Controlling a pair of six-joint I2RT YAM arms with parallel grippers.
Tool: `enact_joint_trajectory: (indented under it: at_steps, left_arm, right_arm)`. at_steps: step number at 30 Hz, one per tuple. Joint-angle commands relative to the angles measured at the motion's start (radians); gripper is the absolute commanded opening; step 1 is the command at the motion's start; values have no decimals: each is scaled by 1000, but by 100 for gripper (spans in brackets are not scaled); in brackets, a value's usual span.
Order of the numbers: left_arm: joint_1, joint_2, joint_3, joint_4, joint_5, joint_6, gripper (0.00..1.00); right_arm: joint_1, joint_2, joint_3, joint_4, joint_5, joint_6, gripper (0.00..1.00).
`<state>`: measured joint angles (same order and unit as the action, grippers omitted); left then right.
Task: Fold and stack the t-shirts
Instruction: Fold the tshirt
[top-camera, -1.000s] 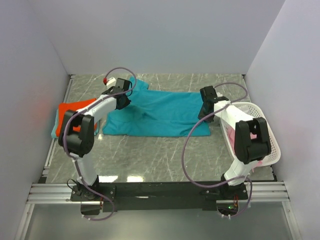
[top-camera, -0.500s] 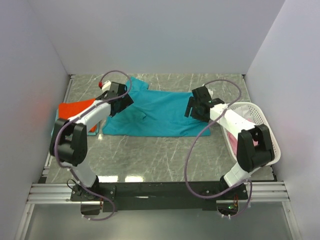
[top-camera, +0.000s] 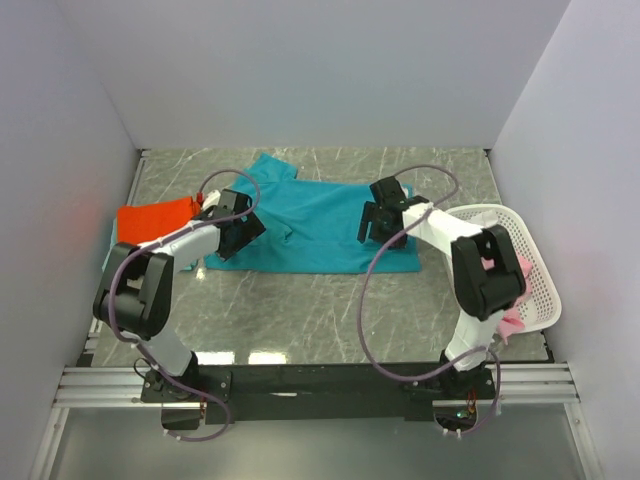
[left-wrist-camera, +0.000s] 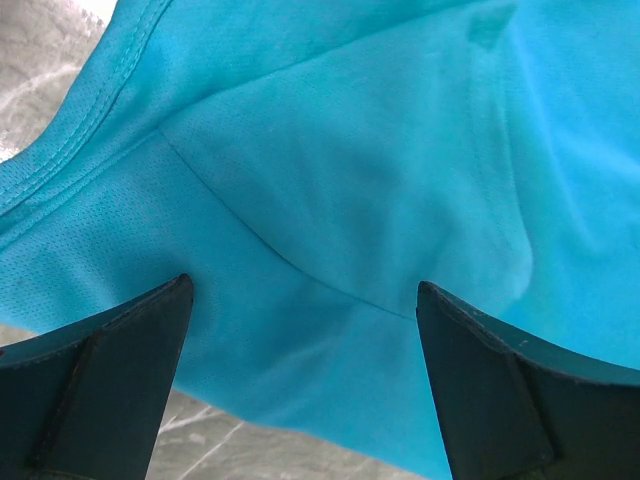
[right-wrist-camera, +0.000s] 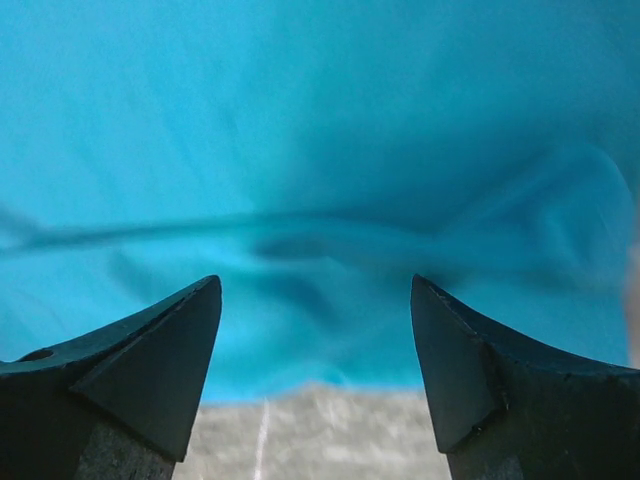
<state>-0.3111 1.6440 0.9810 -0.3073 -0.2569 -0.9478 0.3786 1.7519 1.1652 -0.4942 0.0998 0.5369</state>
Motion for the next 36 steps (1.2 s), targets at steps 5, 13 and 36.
enact_joint_trajectory:
  at_steps: [5, 13, 36]
  left_arm:
    - [7, 33, -11, 5, -48, -45, 99]
    - [17, 1, -79, -13, -65, -59, 99]
    - [17, -50, -157, 31, -22, -75, 99]
  right_arm:
    - [-59, 193, 244, 3, 15, -12, 83]
    - [-83, 163, 277, -30, 11, -32, 84]
    - [-56, -15, -219, 227, -146, 28, 86]
